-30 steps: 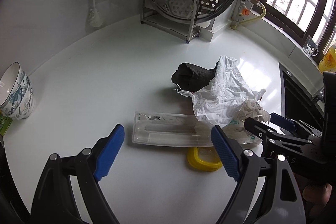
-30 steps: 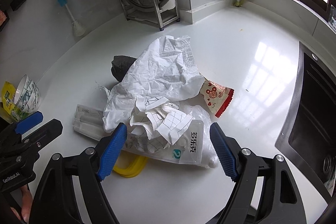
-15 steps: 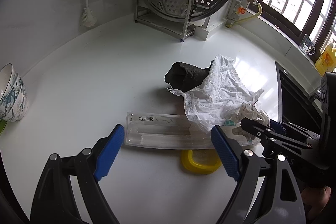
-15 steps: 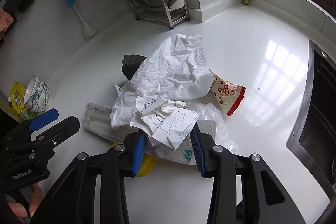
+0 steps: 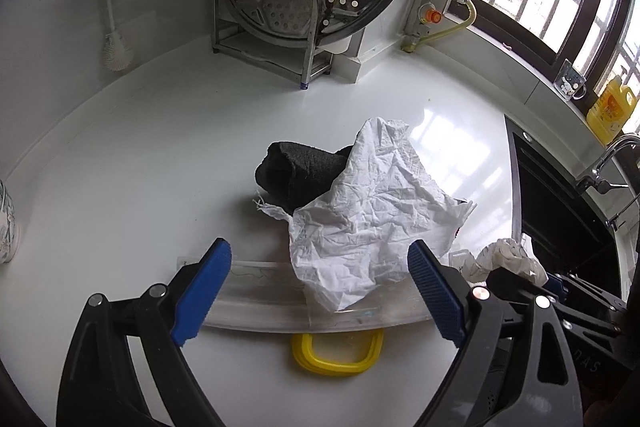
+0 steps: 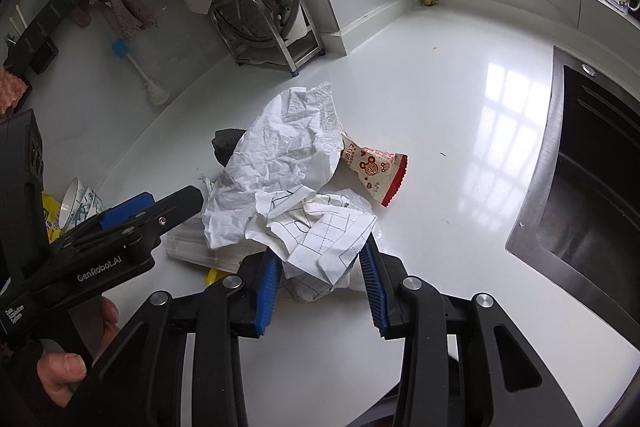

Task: Collect trash
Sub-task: 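Grasp crumpled paper with the right tool while the left tool grasps the white bag, then carry the bag and paper over the bin and open both tools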

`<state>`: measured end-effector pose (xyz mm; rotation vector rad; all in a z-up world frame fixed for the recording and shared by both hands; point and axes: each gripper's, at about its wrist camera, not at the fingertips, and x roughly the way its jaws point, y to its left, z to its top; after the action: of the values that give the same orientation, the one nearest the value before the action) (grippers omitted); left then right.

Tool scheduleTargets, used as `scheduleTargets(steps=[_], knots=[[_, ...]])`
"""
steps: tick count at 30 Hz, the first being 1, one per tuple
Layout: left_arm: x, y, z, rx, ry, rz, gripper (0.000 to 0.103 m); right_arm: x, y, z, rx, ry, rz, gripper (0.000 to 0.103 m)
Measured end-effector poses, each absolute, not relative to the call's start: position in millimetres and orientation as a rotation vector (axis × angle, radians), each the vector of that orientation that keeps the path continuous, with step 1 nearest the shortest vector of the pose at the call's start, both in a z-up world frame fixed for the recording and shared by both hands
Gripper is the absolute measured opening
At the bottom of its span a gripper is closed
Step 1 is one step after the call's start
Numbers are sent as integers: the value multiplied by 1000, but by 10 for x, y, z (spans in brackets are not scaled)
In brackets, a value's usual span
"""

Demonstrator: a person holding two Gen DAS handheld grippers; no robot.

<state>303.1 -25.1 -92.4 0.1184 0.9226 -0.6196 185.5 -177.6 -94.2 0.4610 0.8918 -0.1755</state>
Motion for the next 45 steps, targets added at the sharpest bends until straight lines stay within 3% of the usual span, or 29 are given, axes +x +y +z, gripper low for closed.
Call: scheduleTargets(steps=[17,23,27,31,45], knots=[[3308,-729,-1324,197,957,-588,87,1505,-1919,-1026,505,900,-245,37],[3249,-818,-1381,240,965,-599,55,1451,-1970,-1034,520,897,-262,37],[3204,-867,-1372,265,972,-618,20,1431,-1993,-1046,533,900,-268,37],[3176,-838,-1312,254,971,-627,14,1422,-1984,-1021,529,892,-264,37],[2935,-630,-880,232,909,-628,13,1319,-1942,-918,513,861,-222,37]])
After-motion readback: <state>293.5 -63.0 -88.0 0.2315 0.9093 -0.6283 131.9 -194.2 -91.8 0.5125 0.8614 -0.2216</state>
